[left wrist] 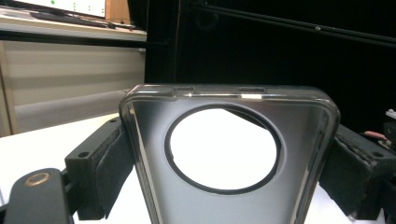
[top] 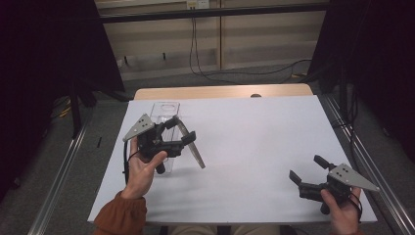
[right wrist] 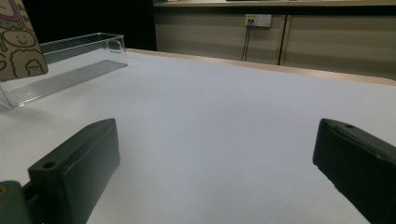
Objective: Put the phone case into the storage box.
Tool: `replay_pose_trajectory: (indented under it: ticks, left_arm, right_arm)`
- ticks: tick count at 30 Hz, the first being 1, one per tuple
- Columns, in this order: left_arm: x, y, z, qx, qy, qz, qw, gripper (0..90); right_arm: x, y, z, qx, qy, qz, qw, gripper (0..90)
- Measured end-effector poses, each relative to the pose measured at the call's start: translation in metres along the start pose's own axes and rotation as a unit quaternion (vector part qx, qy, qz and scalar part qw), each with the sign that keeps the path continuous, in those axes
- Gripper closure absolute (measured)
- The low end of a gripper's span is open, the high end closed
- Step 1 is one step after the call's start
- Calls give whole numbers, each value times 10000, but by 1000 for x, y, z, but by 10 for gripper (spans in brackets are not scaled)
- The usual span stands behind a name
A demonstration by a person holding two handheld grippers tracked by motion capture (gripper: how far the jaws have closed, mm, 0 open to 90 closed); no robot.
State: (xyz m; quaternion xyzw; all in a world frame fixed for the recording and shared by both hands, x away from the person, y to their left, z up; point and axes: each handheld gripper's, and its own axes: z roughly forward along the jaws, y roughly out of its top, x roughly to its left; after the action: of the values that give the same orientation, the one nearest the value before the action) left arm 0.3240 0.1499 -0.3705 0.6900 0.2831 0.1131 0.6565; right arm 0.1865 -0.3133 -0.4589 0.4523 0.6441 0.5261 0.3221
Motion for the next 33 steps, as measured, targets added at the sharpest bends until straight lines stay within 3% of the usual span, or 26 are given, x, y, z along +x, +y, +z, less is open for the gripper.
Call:
replay_pose_trajectory:
  ticks: [3, 9, 11, 13, 14, 19, 20, 27, 33]
  left_arm:
    - [2, 6, -3, -4, 46, 110, 9999, 124]
    - [7, 19, -11, 8, 429, 182, 9989, 124]
    - [11, 23, -13, -84, 485, 74, 9988, 124]
    - [16, 27, -15, 28, 537, 216, 9983, 124]
    - [16, 29, -14, -113, 576, 102, 9982, 124]
    - [18, 40, -20, -152, 737, 177, 9970, 124]
    - [20, 43, -22, -71, 783, 308, 9964, 124]
    - [31, 53, -24, -138, 1048, 248, 9941, 124]
    - [44, 56, -25, -137, 1367, 259, 9902, 124]
  right_arm:
    - [1, -2, 2, 45, 130, -14, 9999, 0]
    - [0, -3, 5, 86, 43, 38, 9999, 0]
    - [0, -3, 4, 96, 0, 87, 9999, 0]
    - [0, -3, 4, 78, 3, 91, 9999, 0]
    - [-1, -3, 5, 77, -10, 65, 9999, 0]
    - [1, -3, 5, 103, 7, 29, 9999, 0]
    - [1, -3, 6, 100, 14, 21, 9999, 0]
    - [1, -2, 5, 102, 45, 1, 9999, 0]
    - [2, -2, 6, 112, 27, 34, 9999, 0]
